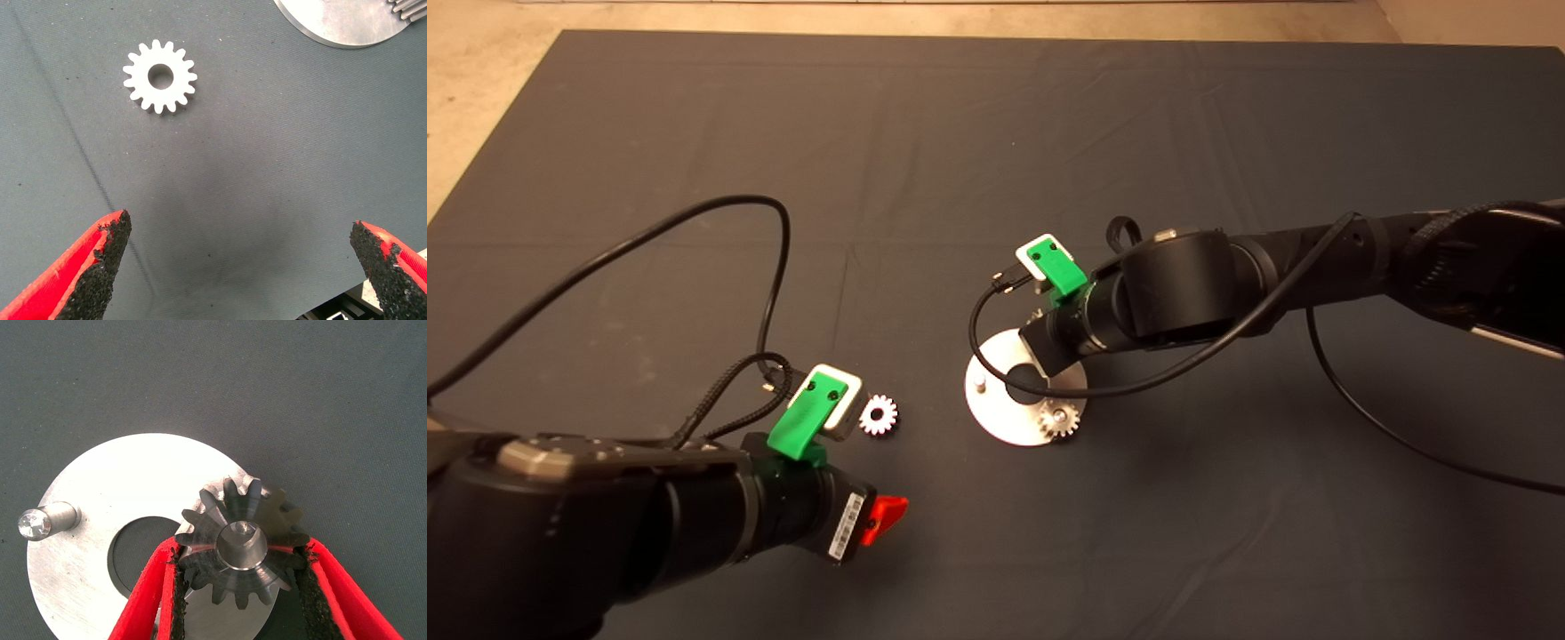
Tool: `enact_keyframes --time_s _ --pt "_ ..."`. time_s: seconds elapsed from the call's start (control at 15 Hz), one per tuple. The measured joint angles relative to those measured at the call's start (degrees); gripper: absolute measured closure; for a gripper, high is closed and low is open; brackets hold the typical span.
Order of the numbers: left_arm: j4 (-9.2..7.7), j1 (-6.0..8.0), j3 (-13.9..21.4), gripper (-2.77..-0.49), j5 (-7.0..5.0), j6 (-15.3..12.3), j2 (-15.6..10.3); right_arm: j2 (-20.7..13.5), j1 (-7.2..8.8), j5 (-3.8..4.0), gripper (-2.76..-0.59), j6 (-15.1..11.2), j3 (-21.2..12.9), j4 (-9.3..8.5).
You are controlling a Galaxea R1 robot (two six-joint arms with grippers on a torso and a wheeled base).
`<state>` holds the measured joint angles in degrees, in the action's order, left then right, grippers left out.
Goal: Install three planetary gears onto the carrier pins
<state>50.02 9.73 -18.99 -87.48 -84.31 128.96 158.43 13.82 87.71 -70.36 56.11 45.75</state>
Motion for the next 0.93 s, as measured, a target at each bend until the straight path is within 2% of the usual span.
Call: enact_keyframes --time_s 0.93 --pt "0.00 0.00 0.00 -2.37 0.00 0.00 -0.11 -0.05 -0.02 -0.01 -0.94 1.43 0.11 -0.17"
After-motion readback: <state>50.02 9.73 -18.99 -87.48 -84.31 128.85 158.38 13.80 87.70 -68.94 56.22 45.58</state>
